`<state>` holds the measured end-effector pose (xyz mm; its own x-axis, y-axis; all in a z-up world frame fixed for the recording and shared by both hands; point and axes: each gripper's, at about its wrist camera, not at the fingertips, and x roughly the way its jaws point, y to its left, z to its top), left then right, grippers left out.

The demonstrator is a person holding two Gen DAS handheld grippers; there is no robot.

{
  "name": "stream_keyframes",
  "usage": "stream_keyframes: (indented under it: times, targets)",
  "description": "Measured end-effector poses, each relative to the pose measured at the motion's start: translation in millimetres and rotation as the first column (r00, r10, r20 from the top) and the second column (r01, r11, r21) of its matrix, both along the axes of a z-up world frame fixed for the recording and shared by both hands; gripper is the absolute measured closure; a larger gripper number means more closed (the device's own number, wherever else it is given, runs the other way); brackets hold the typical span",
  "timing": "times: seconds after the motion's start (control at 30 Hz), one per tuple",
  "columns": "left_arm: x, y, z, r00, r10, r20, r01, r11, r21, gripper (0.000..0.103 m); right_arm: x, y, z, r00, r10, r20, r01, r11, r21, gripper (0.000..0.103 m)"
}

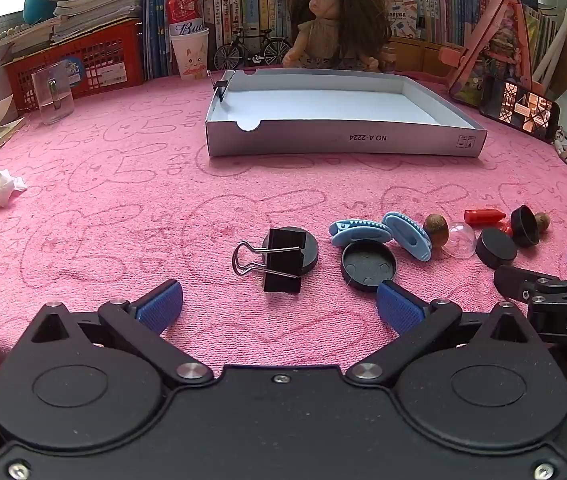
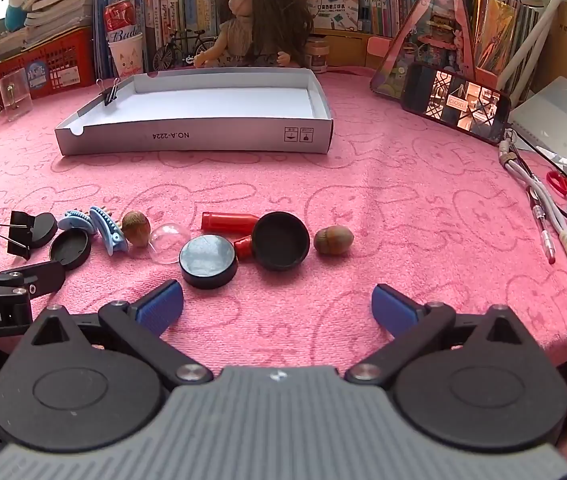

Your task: Organize rigid objects

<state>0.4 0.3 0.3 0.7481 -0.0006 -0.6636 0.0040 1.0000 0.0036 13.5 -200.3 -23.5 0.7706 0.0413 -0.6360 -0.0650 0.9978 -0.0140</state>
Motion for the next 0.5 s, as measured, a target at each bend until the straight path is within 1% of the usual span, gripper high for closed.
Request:
stream_keyframes:
  times: [0.5]
  targets:
    - [0.0,0.1,0.1,1.000,0.000,0.001,0.000,1.000,0.000,0.000,-0.2,-0.4,0.0,1.000,0.000,0.002,0.000,1.000,0.001,0.000]
